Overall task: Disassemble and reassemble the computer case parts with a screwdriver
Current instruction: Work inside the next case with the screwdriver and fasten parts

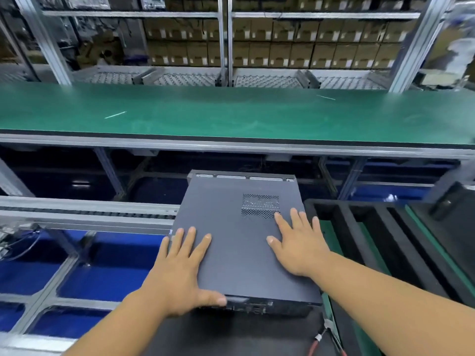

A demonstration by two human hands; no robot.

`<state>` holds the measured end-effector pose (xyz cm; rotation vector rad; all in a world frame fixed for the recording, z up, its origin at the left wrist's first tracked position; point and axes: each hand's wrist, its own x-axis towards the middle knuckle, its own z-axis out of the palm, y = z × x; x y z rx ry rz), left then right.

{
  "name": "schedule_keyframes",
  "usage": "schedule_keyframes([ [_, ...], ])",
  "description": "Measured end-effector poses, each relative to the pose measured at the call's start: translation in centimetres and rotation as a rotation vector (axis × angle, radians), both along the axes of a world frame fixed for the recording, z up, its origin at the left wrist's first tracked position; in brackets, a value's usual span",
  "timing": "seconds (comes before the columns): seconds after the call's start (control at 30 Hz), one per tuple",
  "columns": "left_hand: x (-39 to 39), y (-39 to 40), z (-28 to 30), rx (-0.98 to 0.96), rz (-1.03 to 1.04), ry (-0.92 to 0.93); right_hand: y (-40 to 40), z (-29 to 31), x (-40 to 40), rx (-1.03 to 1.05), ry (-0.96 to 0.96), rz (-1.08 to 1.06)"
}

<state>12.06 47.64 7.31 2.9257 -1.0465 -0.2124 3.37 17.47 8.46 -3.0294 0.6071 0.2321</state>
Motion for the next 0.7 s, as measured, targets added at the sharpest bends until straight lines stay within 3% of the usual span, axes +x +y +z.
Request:
schedule_keyframes([
  [0.33,0.1,-2.7,1.5,0.046,-0.096,0.061,-4.0,0.9,8.4,0.062,0.023,0.023],
  [0.7,0.7,-3.2,1.0,0.035,-0.123,0.014,-4.5,-0.4,9.6,0.017,0.019,0.046],
])
